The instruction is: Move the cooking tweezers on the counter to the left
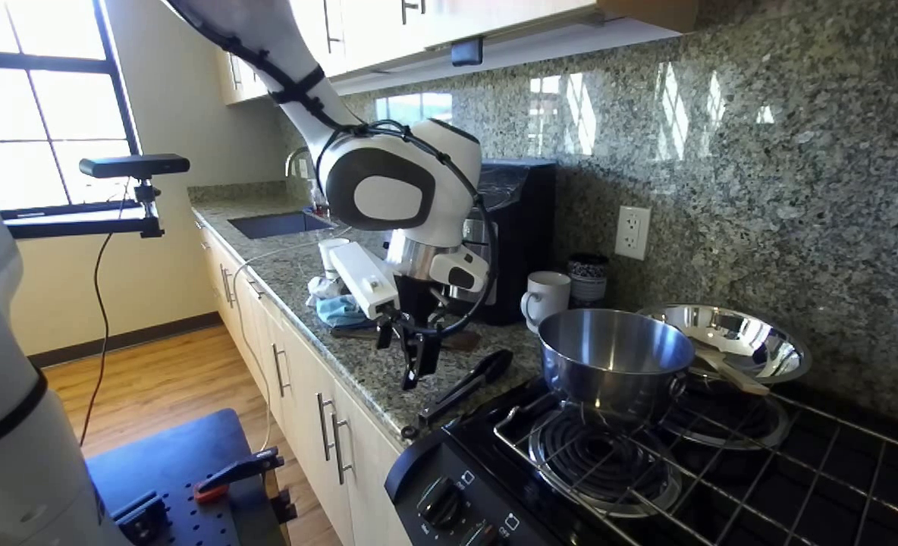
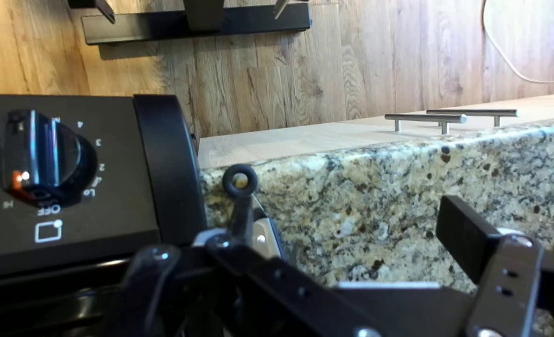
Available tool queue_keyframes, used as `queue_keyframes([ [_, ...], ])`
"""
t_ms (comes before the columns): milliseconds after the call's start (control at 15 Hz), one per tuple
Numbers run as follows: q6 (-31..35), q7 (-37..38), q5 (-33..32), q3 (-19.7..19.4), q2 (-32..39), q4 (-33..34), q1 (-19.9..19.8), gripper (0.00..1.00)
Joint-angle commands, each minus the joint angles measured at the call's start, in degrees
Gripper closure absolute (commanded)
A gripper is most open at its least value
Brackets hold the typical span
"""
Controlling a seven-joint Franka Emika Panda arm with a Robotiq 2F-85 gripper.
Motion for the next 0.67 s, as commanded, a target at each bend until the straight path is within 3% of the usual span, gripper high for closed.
queue_keyframes([
  [0,-0.2,0.0,-0.1,0.6,0.0,0.4,-0.6,0.00],
  [600,3.9,3.6,-4.9,1.0,4.0,1.0,-0.9,0.00],
])
